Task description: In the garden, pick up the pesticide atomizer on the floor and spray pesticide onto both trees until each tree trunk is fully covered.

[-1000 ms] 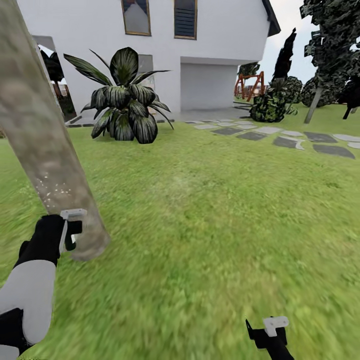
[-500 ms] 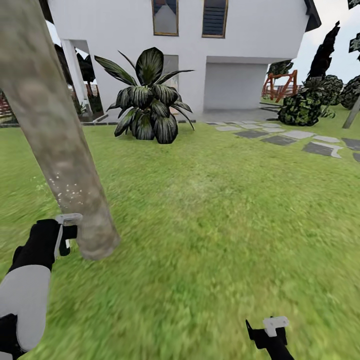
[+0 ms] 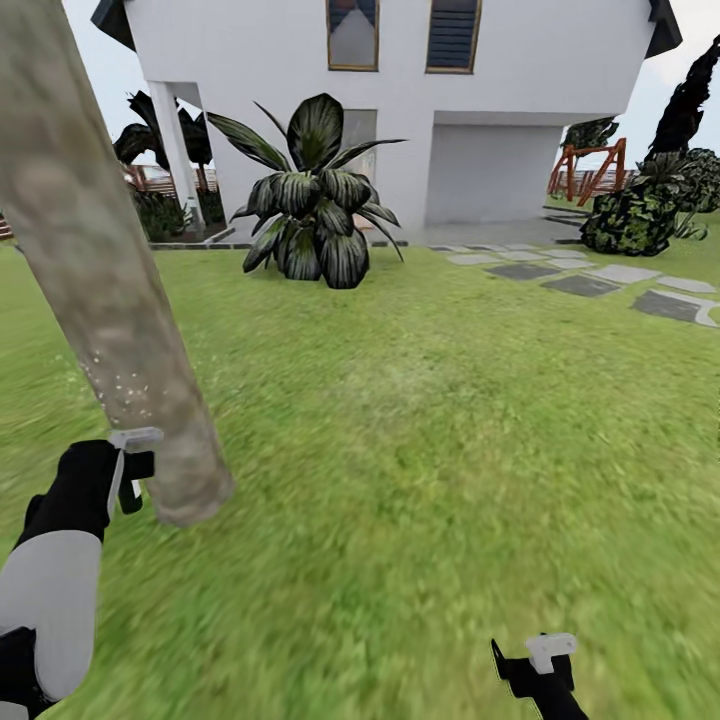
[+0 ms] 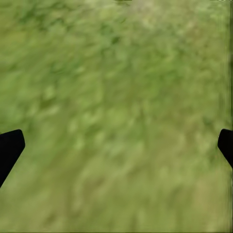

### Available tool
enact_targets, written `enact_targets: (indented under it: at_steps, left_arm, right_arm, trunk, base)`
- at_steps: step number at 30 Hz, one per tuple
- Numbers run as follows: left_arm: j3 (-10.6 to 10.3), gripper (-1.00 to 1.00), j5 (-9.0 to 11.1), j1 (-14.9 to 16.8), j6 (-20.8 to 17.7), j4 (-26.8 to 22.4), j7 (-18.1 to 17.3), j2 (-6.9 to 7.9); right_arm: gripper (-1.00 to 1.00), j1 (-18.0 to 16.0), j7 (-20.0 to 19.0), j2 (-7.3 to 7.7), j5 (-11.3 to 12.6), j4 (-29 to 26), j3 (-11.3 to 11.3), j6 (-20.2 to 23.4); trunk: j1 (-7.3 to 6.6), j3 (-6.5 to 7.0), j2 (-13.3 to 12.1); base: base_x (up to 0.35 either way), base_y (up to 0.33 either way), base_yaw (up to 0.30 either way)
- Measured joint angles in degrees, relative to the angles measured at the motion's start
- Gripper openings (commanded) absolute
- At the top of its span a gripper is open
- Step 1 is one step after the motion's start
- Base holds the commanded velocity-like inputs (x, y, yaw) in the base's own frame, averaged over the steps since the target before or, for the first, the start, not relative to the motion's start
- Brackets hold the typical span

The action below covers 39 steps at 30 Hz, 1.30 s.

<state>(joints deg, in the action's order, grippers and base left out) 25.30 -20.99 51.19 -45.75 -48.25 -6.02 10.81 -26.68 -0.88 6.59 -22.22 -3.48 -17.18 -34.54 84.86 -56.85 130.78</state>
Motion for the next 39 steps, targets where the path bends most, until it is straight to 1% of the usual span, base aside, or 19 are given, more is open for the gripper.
enact_targets:
  at_steps: [3, 5, 9, 14, 19, 35, 39]
  left_arm:
    - [0.17, -1.00, -0.03, 0.00, 0.00, 0.00, 0.00, 0.03]
    - [0.24, -1.00, -0.37, -0.01, 0.00, -0.01, -0.03, 0.49]
    - [0.44, -1.00, -0.35, -0.67, 0.04, -0.02, -0.09, 0.85]
    - [0.40, -1.00, -0.03, -0.97, 0.11, -0.02, -0.10, 0.27]
    - [0.20, -1.00, 0.03, -0.98, 0.08, -0.02, 0.04, -0.01]
    - [0.39, -1.00, 0.01, -0.90, 0.08, -0.05, 0.02, -0.06]
    - [0.54, -1.00, -0.07, -0.90, 0.05, -0.10, 0.06, 0.04]
  right_arm:
    - [1.00, 0.00, 0.00, 0.00, 0.00, 0.00, 0.00, 0.00]
    - [1.00, 0.00, 0.00, 0.00, 0.00, 0.00, 0.00, 0.00]
    - [1.00, -0.01, 0.00, -0.01, 0.00, 0.01, 0.00, 0.01]
    - [1.00, -0.02, 0.00, -0.01, 0.00, 0.02, 0.00, 0.01]
    - [1.00, -0.01, 0.00, -0.01, 0.00, 0.01, 0.00, 0.00]
    - [1.00, 0.00, 0.00, 0.00, 0.00, 0.00, 0.00, 0.00]
    - [1.00, -0.01, 0.00, -0.01, 0.00, 0.01, 0.00, 0.00]
  trunk:
    - [-0.01, 0.00, 0.00]
    - [-0.01, 0.00, 0.00]
    - [-0.01, 0.00, 0.00]
    - [0.01, 0.00, 0.00]
    - [0.00, 0.00, 0.00]
    - [0.00, 0.00, 0.00]
    - [0.01, 0.00, 0.00]
  base:
    - [0.219, -0.216, 0.000]
    - [0.231, -0.204, 0.043]
    - [0.227, -0.204, 0.224]
    - [0.073, -0.256, 0.275]
    - [0.063, -0.269, 0.236]
    - [0.180, -0.238, 0.007]
    - [0.059, -0.263, 0.185]
